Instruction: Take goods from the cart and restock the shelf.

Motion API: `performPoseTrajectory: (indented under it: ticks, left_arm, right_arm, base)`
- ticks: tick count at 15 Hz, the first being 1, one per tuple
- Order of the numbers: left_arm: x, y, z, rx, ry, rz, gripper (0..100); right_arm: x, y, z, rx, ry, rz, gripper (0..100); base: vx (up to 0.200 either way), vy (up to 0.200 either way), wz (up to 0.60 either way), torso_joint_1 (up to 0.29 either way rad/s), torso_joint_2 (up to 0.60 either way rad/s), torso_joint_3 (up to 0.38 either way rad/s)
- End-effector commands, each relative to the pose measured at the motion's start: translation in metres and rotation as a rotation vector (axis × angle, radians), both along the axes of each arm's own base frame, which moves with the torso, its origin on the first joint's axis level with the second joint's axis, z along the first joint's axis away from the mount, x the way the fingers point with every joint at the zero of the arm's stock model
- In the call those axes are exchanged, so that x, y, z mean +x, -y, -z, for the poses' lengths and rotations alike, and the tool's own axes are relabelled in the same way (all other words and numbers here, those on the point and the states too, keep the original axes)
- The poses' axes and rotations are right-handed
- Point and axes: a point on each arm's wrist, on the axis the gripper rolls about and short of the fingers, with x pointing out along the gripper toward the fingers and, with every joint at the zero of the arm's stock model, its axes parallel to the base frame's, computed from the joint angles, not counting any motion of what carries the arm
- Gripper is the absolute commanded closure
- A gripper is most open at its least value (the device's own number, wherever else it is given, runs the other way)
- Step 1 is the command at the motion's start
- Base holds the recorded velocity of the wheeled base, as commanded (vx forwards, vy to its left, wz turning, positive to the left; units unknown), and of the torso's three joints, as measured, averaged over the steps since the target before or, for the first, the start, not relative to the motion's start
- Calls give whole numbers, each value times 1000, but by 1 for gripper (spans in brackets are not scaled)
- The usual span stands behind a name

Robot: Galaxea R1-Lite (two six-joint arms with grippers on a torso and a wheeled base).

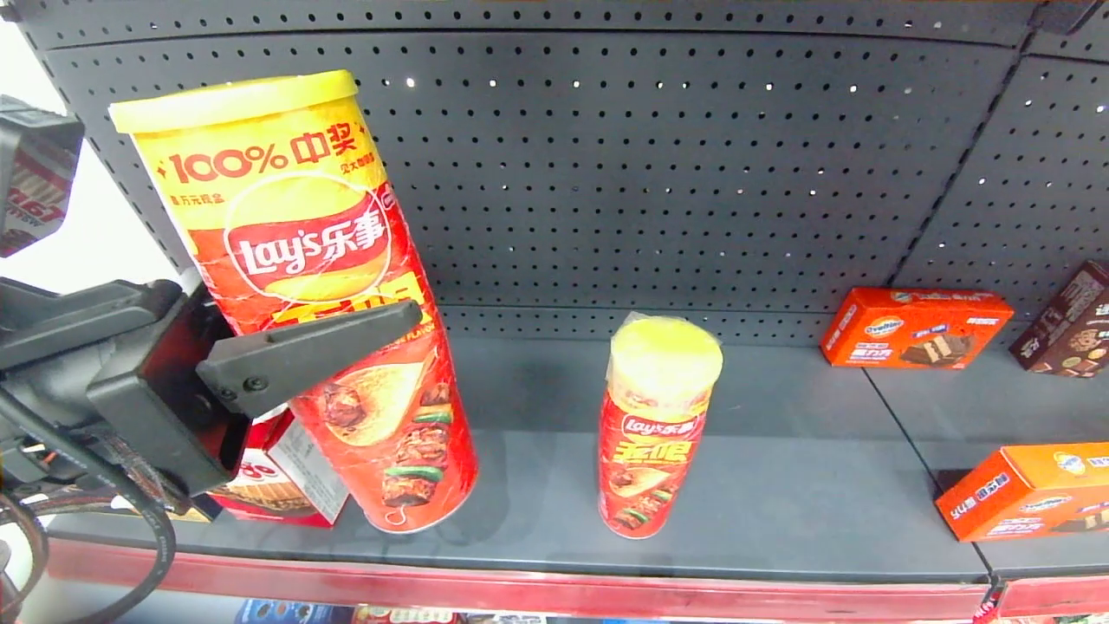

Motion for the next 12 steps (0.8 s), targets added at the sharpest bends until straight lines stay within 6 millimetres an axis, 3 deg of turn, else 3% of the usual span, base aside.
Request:
performPoseTrajectory:
  ticks: [1, 3, 8, 10, 12]
  left_arm:
    - [-1, 0, 0, -1, 3, 0, 100]
    - [-4, -2, -2, -5, 11, -3, 100]
    - [-7, -3, 0, -4, 7, -8, 100]
    - [-8, -2, -4, -9, 21, 0, 100]
    - [-13, -4, -8, -12, 43, 22, 100]
  right_arm:
    - [-19, -4, 40, -28, 50, 214, 0]
    - [-21, 0, 51, -3, 66, 400, 0]
    - [-23, 0, 51, -79, 92, 482, 0]
    - [-23, 3, 51, -84, 121, 609, 0]
    - [-21, 1, 52, -64, 129, 478, 0]
  base:
    - [0, 0, 0, 0, 0, 0]
    - [0, 0, 0, 0, 0, 0]
    - [0, 0, 0, 0, 0, 0]
    - [0, 0, 0, 0, 0, 0]
    - [0, 0, 0, 0, 0, 0]
